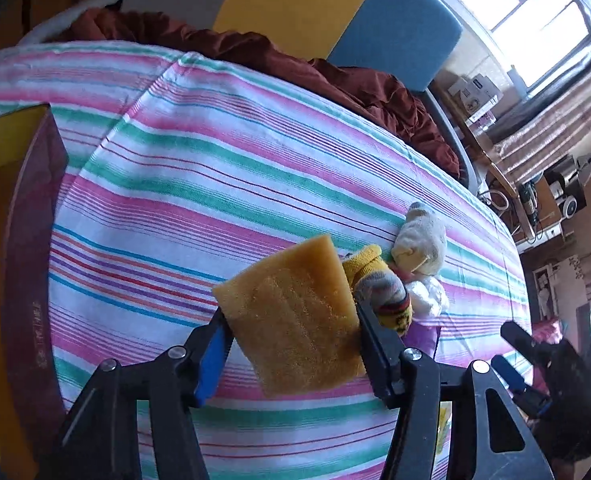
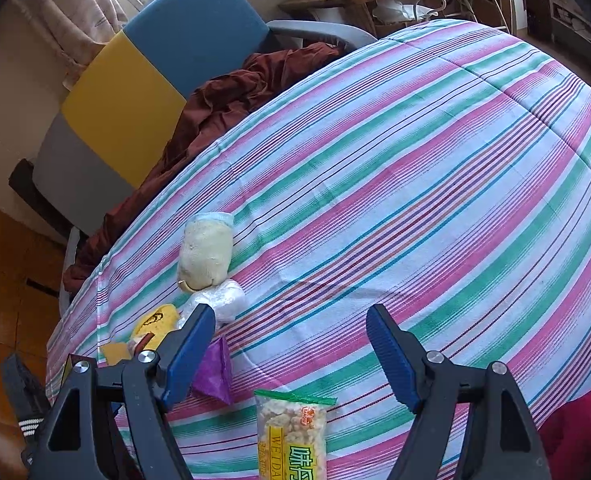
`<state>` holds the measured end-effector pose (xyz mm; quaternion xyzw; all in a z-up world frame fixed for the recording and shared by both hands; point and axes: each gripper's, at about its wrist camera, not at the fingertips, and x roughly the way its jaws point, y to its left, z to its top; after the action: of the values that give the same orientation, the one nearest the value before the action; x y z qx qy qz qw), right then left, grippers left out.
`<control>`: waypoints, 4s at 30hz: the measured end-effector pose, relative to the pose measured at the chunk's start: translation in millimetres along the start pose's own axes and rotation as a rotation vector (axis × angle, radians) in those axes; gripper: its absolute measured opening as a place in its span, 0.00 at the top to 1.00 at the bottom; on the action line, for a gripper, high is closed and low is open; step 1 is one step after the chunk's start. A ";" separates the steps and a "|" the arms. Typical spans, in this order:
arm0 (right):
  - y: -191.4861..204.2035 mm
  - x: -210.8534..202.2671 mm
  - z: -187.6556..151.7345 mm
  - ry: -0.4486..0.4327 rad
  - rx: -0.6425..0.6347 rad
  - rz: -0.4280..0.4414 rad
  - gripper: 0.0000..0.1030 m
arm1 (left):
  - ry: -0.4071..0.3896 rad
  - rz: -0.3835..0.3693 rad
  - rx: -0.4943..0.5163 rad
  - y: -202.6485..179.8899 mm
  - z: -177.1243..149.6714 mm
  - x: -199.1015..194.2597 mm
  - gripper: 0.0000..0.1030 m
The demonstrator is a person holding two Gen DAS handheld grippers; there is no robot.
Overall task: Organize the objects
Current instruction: 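Grasp the yellow sponge with the left gripper and lift it, then grasp the beige knit sock with the right gripper while the left gripper holds the sponge, then carry the yellow sponge into the tray and open the left gripper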
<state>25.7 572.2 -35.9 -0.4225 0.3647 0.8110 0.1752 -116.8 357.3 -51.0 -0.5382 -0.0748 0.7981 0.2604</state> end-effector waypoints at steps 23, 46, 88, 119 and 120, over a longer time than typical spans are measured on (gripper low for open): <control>4.5 10.0 -4.4 0.027 -0.044 -0.058 0.23 | -0.041 0.105 0.600 -39.0 -121.0 -3.8 0.43; 99.1 120.6 40.5 0.148 -0.213 -0.127 0.37 | -0.079 -0.004 0.563 -25.0 -123.1 -8.0 0.43; 101.2 40.6 -86.0 0.187 -0.616 -0.004 0.48 | -0.195 0.096 0.410 23.2 -115.1 -109.6 0.45; 110.6 34.7 -86.0 0.156 -0.688 0.013 0.48 | -0.099 0.197 -0.140 212.3 43.7 -87.3 0.41; 110.8 34.8 -85.8 0.155 -0.688 0.013 0.48 | -0.103 0.211 -0.137 214.4 46.6 -84.6 0.41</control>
<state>-12.3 433.4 -47.4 -0.5149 0.0849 0.8529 -0.0108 -206.4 140.0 -48.2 -0.5179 -0.0854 0.8407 0.1335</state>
